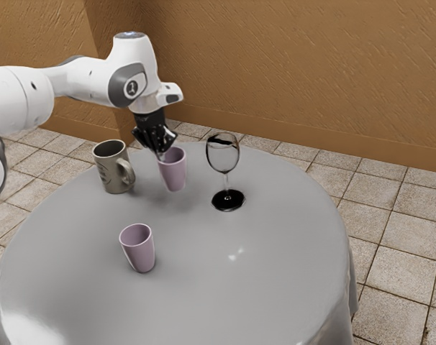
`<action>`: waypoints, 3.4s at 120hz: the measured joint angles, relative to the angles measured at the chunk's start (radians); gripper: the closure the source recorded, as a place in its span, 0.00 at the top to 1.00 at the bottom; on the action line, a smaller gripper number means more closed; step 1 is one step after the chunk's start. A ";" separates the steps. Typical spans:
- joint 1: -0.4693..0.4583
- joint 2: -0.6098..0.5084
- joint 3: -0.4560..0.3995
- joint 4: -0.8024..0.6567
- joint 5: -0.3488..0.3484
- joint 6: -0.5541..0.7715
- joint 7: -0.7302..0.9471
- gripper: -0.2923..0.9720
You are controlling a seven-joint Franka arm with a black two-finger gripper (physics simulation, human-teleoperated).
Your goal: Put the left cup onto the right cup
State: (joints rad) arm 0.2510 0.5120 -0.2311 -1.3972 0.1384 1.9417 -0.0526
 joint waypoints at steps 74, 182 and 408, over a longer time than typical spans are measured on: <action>0.007 -0.457 -0.011 -0.500 -0.088 0.074 -0.096 0.15; 0.205 -0.651 -0.160 -0.758 -0.179 0.060 -0.217 0.15; -0.239 -0.471 0.221 -0.236 -0.112 -0.297 -0.212 0.76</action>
State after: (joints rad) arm 0.0118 0.0407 -0.0100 -1.6337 0.0263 1.6449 -0.2646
